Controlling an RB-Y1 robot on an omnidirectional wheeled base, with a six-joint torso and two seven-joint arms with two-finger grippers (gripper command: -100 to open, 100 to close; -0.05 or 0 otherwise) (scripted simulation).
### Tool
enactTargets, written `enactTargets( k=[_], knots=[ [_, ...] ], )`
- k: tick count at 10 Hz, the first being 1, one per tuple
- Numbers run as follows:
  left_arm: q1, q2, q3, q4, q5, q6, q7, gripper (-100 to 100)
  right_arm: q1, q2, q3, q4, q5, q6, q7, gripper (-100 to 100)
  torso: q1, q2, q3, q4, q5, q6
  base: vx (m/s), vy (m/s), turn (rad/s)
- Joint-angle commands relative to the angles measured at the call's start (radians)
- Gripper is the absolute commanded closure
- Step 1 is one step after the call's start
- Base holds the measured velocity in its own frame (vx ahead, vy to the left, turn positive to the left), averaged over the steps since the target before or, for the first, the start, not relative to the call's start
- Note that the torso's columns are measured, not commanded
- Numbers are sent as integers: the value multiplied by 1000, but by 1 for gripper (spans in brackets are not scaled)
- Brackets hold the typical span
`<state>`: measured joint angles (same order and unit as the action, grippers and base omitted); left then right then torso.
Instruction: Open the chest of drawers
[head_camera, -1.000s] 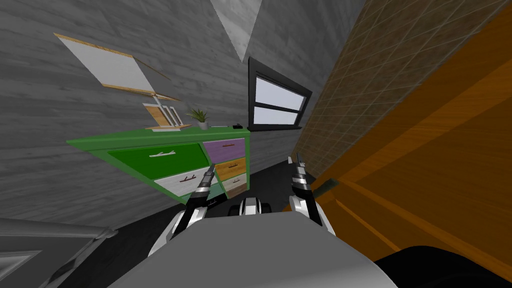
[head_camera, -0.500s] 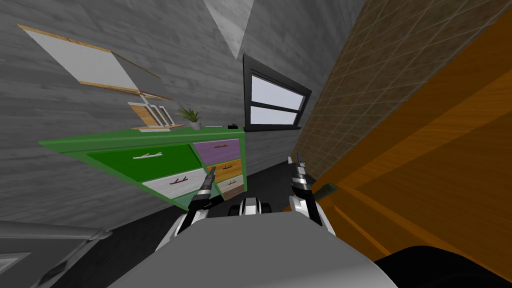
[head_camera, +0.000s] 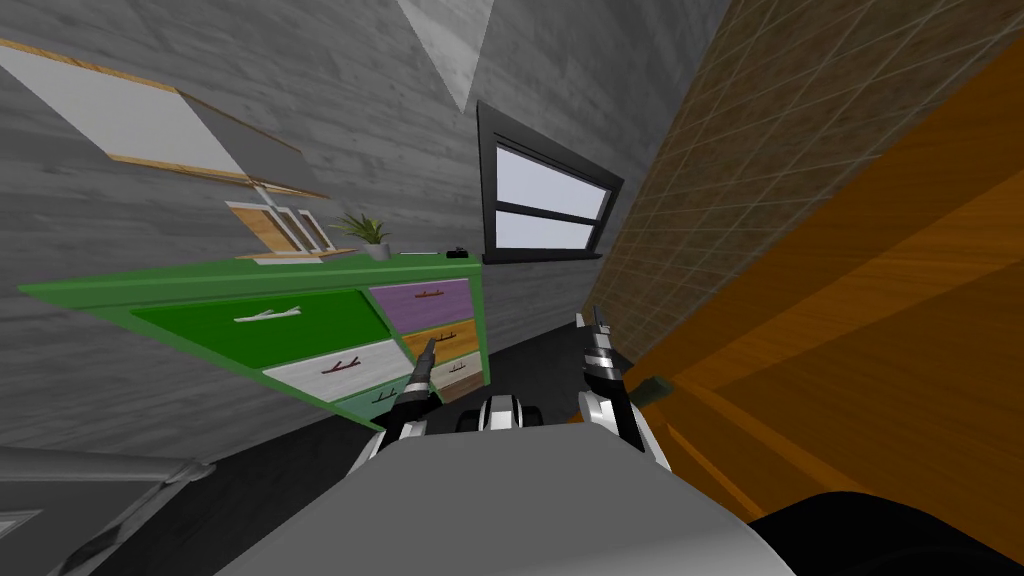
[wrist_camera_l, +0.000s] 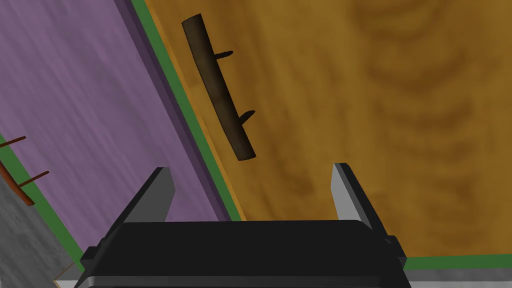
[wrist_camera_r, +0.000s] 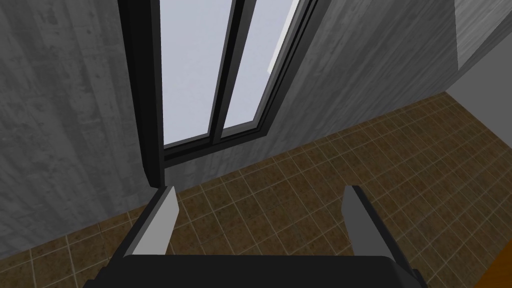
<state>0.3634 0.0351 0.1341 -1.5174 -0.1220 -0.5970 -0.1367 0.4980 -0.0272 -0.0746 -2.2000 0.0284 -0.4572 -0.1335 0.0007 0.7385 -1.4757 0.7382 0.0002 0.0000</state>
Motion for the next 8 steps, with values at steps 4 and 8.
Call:
enactTargets(
  k=[4,8],
  knots=[
    [-4,-42,4,-18,-1,39,1,-100,0,0,0,0,0,0,0,0,1,-2,-1,0,0,0,34,-11,-10],
    [5,-43,-3,-21,-3,24,3,100,0,0,0,0,0,0,0,0,3,-2,0,-4,3,0,-29,-17,10]
  ],
)
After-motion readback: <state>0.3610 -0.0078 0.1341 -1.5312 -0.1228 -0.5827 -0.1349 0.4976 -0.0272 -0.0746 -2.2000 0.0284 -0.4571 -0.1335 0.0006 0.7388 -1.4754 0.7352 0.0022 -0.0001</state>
